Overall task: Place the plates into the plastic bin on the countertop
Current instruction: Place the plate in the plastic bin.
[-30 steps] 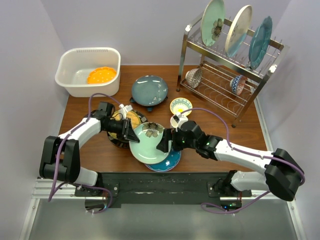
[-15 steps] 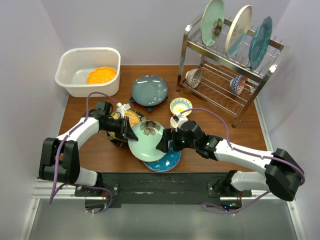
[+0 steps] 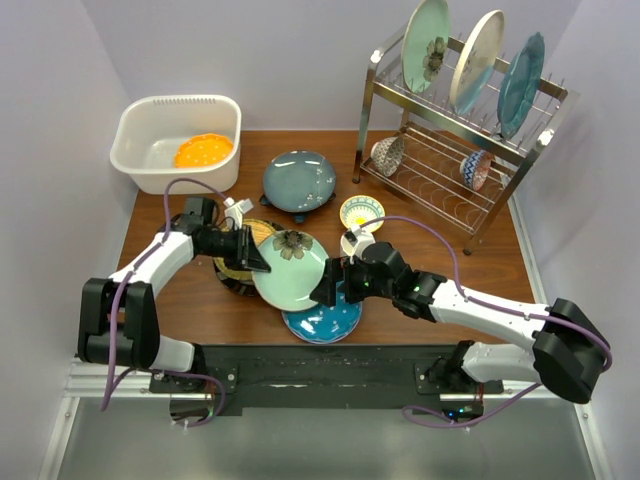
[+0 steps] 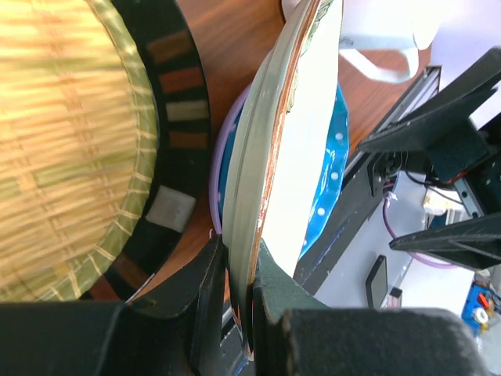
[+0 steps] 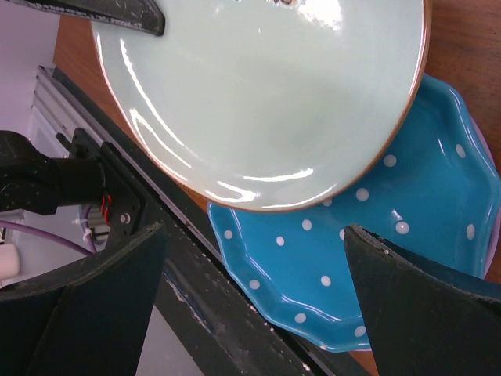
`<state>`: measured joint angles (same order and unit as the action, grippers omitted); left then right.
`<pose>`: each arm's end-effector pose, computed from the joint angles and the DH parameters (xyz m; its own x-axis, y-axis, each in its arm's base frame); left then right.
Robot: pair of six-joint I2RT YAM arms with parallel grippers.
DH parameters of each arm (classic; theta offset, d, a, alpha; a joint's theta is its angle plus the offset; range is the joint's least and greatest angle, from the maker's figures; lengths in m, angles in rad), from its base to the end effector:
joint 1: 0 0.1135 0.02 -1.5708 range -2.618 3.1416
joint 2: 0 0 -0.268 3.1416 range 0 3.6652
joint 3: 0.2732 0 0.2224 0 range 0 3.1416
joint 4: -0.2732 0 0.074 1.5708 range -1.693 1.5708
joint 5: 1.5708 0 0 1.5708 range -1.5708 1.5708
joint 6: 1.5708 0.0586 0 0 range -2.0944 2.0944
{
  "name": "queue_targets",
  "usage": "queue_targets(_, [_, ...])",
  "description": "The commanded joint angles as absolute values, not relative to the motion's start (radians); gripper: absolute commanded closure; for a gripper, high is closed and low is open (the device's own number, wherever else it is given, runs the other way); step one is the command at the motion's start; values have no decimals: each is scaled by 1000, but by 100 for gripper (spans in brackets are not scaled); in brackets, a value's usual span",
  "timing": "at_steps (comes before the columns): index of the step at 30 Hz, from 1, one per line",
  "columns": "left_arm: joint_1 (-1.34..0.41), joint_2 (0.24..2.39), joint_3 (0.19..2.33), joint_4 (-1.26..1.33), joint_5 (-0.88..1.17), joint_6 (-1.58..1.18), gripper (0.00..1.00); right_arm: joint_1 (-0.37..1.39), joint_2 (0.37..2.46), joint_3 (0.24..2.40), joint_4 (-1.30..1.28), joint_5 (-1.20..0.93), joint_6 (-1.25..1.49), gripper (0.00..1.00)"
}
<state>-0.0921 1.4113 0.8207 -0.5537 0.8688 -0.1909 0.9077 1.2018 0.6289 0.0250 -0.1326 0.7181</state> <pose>0.2299 -0.0662 0.2069 -0.9610 -0.0343 -0.2743 0.1951 0.6187 -0.7610 0.1469 0.2007 0.2290 -0.8011 0.0338 -0.5975 -0.4296 0.6626 0.6135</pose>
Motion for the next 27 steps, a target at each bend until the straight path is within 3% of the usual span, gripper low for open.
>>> queue_targets(1, [-74,1359,896,-492,957,-250,100,911,1183,634,67,-153,719,1])
queue_targets(27, [-29,1315,985,-354,916,-417,100,911,1189,643,51,-156,709,1])
